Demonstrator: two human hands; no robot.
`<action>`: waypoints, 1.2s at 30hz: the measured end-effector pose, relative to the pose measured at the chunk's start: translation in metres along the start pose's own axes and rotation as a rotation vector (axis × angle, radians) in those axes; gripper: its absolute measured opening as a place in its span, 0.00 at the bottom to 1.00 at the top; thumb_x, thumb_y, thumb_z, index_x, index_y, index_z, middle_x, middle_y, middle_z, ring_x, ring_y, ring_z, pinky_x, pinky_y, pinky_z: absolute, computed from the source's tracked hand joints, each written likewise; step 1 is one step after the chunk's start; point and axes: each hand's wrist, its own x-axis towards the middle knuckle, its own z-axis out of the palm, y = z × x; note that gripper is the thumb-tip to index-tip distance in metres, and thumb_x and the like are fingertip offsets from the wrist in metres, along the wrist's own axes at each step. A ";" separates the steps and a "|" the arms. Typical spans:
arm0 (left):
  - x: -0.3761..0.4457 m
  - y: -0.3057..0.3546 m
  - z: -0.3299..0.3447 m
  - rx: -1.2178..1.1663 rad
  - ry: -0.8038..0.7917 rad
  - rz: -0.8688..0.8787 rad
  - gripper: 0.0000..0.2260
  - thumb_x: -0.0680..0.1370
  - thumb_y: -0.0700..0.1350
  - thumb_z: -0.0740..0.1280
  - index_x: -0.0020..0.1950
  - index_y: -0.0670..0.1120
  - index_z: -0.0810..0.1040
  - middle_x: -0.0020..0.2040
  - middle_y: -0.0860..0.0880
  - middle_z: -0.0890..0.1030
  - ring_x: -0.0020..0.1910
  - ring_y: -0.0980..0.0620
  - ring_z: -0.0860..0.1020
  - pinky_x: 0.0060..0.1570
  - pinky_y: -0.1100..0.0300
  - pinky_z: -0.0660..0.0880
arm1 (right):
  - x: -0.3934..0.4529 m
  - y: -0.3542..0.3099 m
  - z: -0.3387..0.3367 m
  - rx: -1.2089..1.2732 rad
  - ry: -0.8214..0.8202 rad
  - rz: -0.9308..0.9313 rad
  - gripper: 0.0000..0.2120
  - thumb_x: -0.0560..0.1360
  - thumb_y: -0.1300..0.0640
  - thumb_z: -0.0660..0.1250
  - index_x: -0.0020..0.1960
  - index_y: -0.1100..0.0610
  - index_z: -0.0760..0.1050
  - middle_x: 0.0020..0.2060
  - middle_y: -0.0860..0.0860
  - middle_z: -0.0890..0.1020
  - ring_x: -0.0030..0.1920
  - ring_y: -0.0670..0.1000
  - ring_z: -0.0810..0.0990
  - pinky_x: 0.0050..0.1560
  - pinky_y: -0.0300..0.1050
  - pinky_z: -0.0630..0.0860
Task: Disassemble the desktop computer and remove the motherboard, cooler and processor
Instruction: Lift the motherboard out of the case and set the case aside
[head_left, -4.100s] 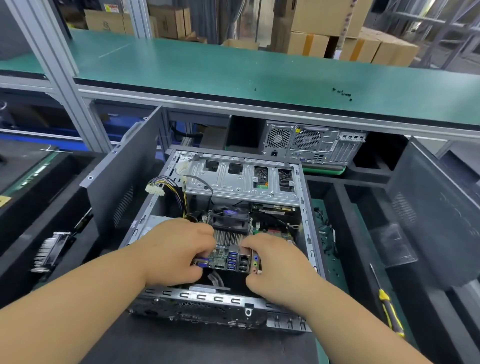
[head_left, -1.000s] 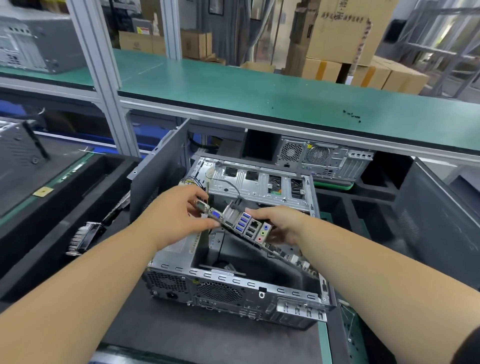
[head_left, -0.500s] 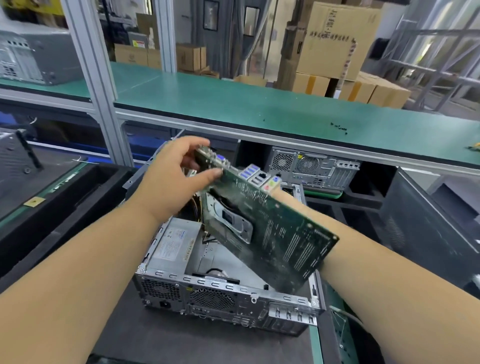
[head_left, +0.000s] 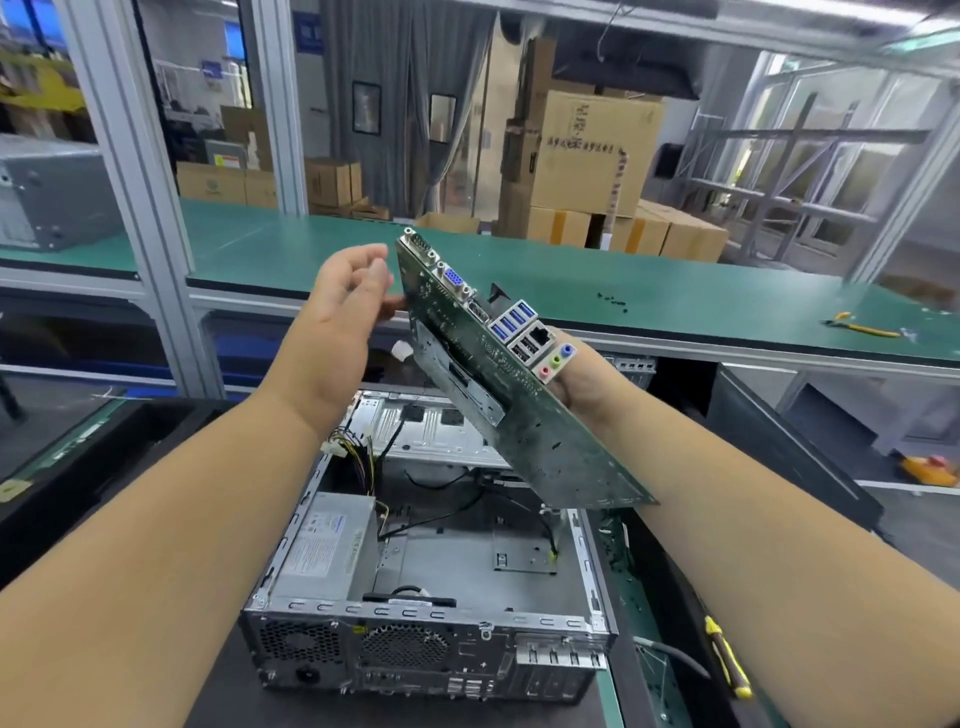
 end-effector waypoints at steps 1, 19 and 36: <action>0.003 0.000 0.003 -0.024 0.033 -0.072 0.11 0.79 0.59 0.59 0.56 0.57 0.75 0.51 0.52 0.78 0.53 0.52 0.82 0.62 0.53 0.73 | -0.001 0.000 -0.001 0.012 0.044 0.000 0.17 0.81 0.51 0.62 0.36 0.52 0.82 0.27 0.46 0.82 0.26 0.41 0.77 0.29 0.31 0.75; -0.022 -0.013 0.119 -0.326 -0.474 -0.733 0.31 0.77 0.67 0.55 0.59 0.40 0.72 0.43 0.44 0.84 0.37 0.49 0.84 0.37 0.58 0.80 | -0.078 0.012 -0.130 -0.279 0.057 -0.009 0.15 0.66 0.47 0.75 0.53 0.43 0.82 0.47 0.44 0.86 0.47 0.45 0.85 0.42 0.35 0.78; -0.072 -0.104 0.223 0.312 -0.550 -0.648 0.14 0.81 0.58 0.59 0.59 0.52 0.76 0.54 0.53 0.80 0.51 0.56 0.79 0.48 0.58 0.73 | -0.148 0.146 -0.262 -0.916 -0.162 0.249 0.47 0.64 0.42 0.80 0.75 0.47 0.60 0.72 0.44 0.65 0.70 0.43 0.66 0.73 0.42 0.62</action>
